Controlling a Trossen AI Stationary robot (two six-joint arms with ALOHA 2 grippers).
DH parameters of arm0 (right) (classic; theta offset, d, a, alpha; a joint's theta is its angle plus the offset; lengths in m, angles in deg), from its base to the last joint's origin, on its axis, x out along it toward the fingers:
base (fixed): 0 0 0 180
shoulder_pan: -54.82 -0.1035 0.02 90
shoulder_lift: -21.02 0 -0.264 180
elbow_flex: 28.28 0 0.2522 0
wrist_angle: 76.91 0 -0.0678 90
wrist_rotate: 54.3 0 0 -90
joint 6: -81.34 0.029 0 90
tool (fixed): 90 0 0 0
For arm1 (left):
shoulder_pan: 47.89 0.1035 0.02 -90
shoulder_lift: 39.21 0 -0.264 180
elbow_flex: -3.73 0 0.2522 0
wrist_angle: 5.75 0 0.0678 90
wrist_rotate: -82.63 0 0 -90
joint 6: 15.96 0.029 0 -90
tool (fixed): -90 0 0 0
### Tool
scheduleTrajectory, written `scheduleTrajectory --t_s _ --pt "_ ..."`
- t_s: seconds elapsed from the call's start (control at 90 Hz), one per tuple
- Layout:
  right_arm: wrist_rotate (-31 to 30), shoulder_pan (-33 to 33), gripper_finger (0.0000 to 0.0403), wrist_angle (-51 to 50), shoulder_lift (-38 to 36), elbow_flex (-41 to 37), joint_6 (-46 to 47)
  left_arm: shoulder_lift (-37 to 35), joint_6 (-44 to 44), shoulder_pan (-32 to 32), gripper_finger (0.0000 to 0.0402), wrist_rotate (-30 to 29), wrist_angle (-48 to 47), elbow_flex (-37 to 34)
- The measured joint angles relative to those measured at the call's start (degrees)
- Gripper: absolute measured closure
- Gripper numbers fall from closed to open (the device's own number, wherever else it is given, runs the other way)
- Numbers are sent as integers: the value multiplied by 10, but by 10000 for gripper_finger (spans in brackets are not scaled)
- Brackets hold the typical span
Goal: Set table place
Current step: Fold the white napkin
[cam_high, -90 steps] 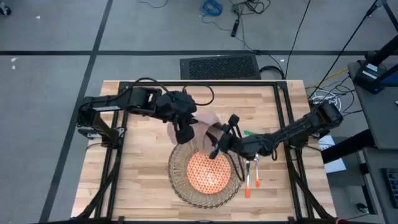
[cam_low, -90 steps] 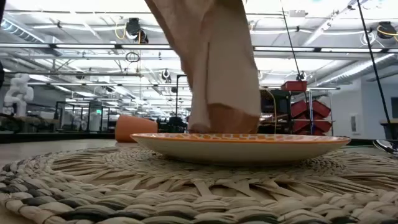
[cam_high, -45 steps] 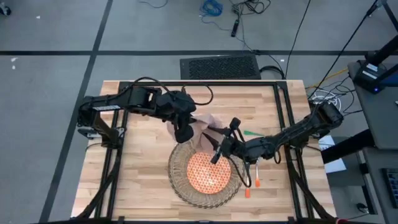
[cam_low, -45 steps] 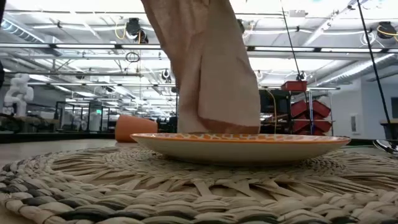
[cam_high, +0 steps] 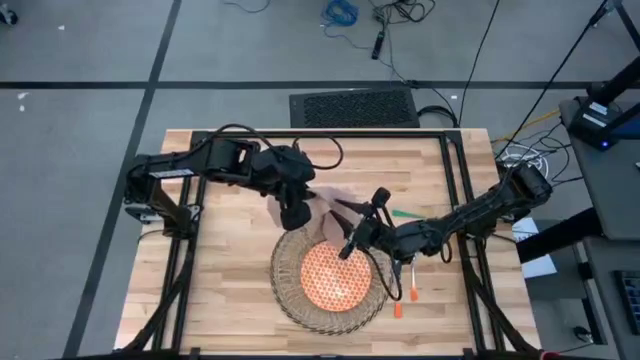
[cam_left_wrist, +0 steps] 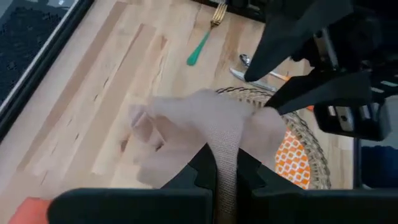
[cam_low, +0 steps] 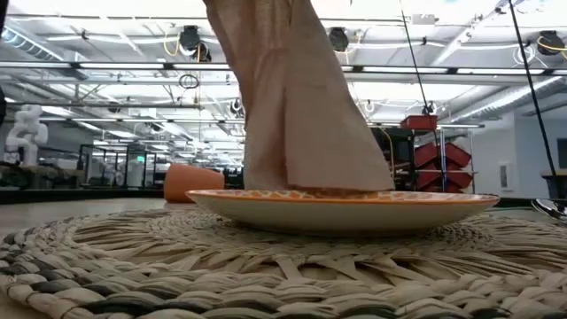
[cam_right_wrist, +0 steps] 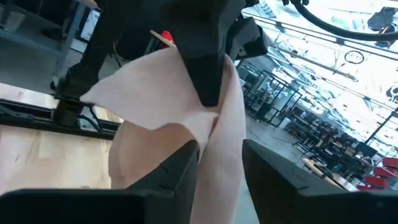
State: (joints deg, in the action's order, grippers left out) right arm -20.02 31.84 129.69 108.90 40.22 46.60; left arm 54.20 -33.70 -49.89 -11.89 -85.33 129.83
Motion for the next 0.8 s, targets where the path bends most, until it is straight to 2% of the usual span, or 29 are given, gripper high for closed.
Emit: scheduleTrajectory --t_s 0.4,0.678,0.8 --pt "4 6 286 1 0 0 10 0 -2 -3 402 32 54 0" --pt "6 8 287 19 0 0 4 0 -9 -3 402 33 54 0" --pt "18 9 300 32 0 0 -9 0 -14 -3 402 33 54 0"
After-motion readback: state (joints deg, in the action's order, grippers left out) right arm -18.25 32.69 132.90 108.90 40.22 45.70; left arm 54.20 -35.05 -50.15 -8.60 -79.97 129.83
